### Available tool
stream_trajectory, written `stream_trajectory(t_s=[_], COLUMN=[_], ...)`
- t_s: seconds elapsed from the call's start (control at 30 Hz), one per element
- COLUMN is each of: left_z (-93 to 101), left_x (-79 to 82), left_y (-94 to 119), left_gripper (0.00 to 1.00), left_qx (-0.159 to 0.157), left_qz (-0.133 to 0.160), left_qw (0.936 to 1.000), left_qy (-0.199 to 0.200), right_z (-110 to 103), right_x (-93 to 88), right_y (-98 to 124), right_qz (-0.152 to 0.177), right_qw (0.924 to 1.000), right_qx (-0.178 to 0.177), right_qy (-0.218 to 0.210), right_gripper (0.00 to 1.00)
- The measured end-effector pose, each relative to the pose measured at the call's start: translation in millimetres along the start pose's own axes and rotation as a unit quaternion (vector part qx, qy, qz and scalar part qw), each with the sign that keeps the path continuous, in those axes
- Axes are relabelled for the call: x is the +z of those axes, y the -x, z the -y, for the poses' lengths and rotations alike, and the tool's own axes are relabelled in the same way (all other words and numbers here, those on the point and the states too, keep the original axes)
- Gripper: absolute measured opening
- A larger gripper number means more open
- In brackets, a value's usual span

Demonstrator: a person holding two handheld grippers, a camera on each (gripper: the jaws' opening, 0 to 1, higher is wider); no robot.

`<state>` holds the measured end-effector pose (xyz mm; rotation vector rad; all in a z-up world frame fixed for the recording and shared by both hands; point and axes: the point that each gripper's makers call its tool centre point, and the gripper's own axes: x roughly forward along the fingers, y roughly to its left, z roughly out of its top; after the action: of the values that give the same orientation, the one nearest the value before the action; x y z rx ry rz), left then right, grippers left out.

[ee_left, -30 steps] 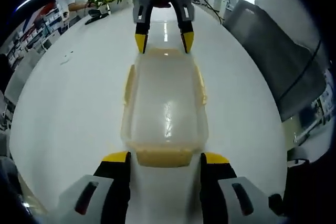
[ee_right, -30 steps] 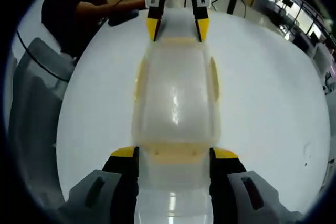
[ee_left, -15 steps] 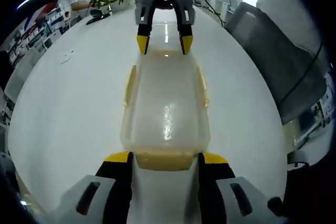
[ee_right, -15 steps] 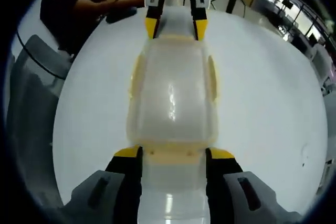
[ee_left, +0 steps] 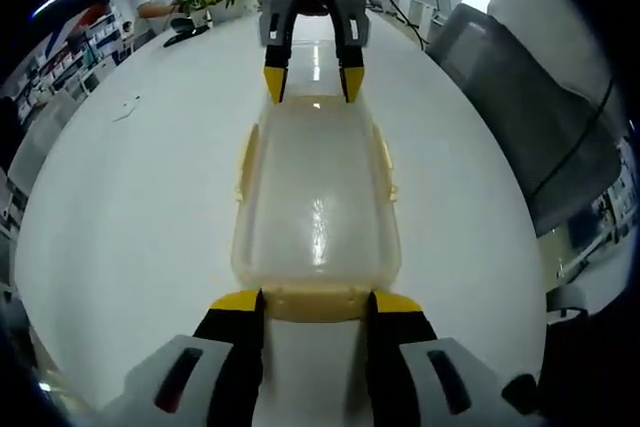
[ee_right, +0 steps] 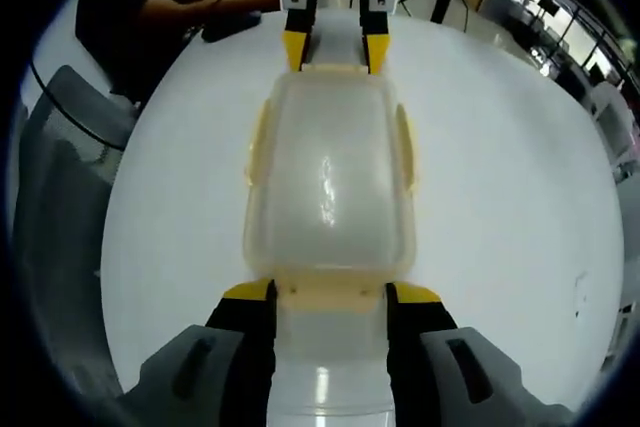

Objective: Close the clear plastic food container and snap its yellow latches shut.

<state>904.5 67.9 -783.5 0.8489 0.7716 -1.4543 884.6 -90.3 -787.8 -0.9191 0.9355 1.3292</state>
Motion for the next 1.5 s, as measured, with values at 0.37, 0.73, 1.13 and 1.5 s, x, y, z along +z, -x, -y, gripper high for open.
stream_trajectory(t_s=[0.37,0.73,1.13,1.5], left_z=[-2.2,-2.0,10.9,14.7], left_x=[-0.6,-1.7,28.7,59.8], left_y=[0,1,50,78], left_gripper=[0.33,0.31,0.31,0.32], left_qx=[0.001,0.001,0.006,0.018], left_qz=[-0.016,-0.046,-0.086,-0.105], left_qw=[0.9999,0.9989,0.9963,0.9943], left_qy=[0.003,0.006,0.001,-0.004], right_z=[2,3,-1,-3], right_x=[0.0,0.0,18.9,20.3], right_y=[0,1,48,83], right_qz=[-0.010,-0.017,-0.007,0.004], right_qw=[0.9999,0.9998,0.9996,0.9993], right_qx=[-0.001,0.006,0.000,-0.004], right_qy=[-0.003,0.006,0.029,0.036], right_gripper=[0.37,0.33,0.33,0.34])
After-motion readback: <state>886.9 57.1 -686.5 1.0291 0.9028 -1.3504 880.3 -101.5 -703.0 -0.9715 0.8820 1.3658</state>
